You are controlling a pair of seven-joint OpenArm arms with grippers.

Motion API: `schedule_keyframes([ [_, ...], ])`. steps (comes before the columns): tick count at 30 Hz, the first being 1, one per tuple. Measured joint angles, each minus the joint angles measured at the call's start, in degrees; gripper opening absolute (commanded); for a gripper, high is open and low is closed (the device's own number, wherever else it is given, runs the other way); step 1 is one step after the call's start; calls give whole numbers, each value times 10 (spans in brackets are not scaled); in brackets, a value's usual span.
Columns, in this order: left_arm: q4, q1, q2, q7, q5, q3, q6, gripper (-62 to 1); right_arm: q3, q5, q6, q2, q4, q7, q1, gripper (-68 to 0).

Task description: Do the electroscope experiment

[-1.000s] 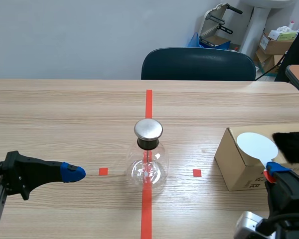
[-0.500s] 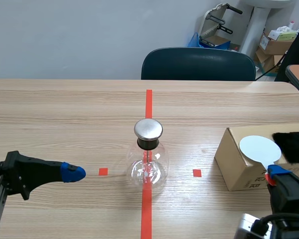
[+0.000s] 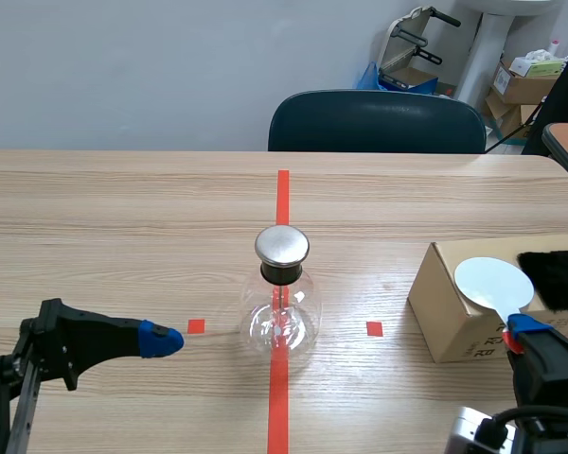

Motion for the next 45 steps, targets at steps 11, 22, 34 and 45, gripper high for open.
schedule_keyframes([
  [11,0,0,9,-1,0,0,0,14,0,5,0,0,0,0,0,-237],
  [22,0,0,9,12,0,0,0,14,0,4,0,0,0,0,0,4],
  [34,0,0,9,12,0,0,0,14,0,15,10,0,0,0,0,4],
  [45,0,0,9,12,0,0,0,14,0,15,11,0,0,0,0,4],
])
